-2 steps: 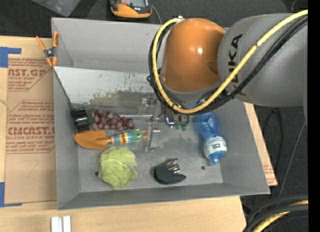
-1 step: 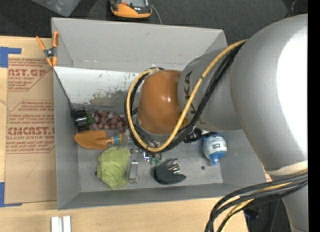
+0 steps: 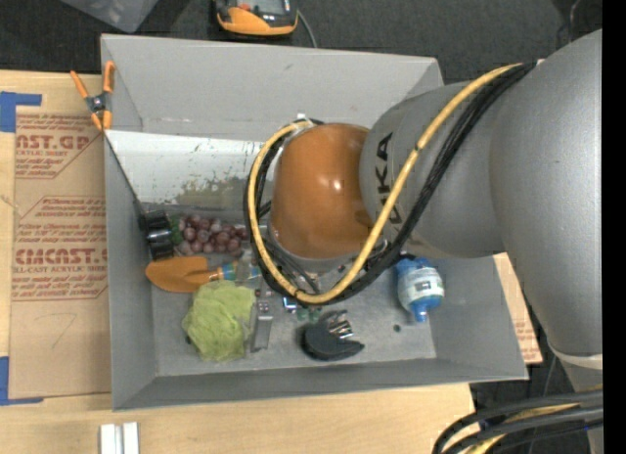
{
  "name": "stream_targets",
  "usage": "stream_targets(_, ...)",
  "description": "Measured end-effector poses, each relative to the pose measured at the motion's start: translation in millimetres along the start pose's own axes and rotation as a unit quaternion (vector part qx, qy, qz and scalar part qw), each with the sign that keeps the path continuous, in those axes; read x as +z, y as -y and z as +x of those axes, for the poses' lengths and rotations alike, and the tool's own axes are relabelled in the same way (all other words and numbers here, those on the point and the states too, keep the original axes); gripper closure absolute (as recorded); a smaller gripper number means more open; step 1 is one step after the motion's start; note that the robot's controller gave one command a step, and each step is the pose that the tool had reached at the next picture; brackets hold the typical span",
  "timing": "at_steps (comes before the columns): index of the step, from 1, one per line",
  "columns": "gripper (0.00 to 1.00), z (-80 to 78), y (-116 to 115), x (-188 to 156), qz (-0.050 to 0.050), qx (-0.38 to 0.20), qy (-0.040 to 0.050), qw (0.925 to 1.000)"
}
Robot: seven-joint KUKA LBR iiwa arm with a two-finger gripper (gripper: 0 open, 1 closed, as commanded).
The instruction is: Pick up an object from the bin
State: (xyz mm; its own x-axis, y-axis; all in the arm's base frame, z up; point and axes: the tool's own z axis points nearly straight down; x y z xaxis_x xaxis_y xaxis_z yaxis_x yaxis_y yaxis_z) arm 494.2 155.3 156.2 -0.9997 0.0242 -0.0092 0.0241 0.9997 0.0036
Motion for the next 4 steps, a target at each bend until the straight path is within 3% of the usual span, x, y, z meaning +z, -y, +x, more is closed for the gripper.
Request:
stream_targets(1,0.0,14.6,-39,57,-0.001,-0.121,-0.0062,0.9926)
stream_targets(2,0.0,-29.9,-25,87,0.0,-0.287,0.0046,0.958)
stream_targets(3,1.0,4.3,-40,86,-0.003,-0.406,-0.0047,0.9137)
stream_targets(4,1.0,4.3,-40,86,-0.004,-0.406,-0.0046,0.9138)
